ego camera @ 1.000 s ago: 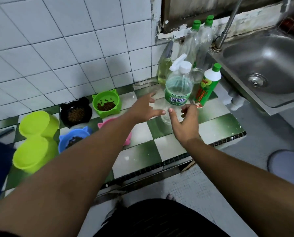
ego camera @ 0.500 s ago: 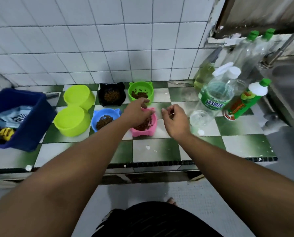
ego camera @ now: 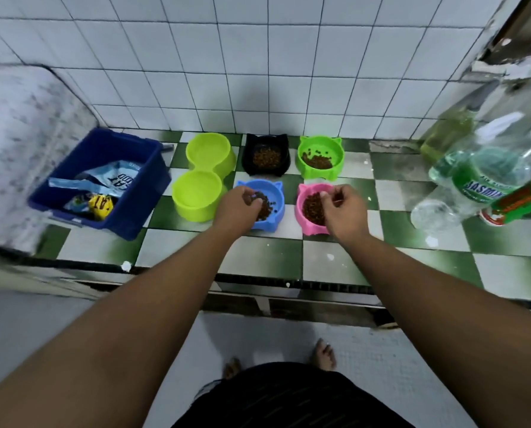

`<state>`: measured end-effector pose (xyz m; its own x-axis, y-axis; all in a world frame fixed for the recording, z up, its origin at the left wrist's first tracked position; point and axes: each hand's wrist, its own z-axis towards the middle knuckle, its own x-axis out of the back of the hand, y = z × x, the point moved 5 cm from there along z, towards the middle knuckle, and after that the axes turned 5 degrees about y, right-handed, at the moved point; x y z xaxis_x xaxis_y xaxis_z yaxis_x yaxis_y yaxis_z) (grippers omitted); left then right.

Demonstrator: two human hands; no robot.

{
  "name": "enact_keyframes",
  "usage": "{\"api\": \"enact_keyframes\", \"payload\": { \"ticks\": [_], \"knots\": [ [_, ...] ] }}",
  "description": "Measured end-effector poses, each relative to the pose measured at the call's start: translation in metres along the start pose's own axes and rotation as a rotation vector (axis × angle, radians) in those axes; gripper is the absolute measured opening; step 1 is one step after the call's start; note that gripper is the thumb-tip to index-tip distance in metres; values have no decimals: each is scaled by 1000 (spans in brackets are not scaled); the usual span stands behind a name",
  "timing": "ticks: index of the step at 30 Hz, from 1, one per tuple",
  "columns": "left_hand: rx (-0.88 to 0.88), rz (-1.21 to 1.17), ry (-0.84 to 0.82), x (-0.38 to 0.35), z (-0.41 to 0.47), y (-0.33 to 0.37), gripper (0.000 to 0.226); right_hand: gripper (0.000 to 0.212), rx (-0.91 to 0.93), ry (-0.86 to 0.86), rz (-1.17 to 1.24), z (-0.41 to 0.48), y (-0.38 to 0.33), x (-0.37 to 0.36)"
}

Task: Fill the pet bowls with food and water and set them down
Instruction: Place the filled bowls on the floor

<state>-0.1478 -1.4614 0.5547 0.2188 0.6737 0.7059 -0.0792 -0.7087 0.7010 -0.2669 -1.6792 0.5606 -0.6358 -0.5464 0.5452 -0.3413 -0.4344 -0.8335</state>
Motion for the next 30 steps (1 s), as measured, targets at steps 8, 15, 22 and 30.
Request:
{"api": "enact_keyframes", "payload": {
  "ticks": [8,15,22,30],
  "knots": [
    [129,-25,102,-5,9,-27,44,9,-133,-29,-35,15,30,0],
    [210,44,52,-24,18,-48,30,44,-348,-19,-170,25,73,-7],
    [322,-14,130,-33,25,-54,37,43,-496,-111,-187,26,88,-10],
    [530,-92,193,-40,30,-63,27,21,-476,-139,-249,36,93,-10]
  ]
}}
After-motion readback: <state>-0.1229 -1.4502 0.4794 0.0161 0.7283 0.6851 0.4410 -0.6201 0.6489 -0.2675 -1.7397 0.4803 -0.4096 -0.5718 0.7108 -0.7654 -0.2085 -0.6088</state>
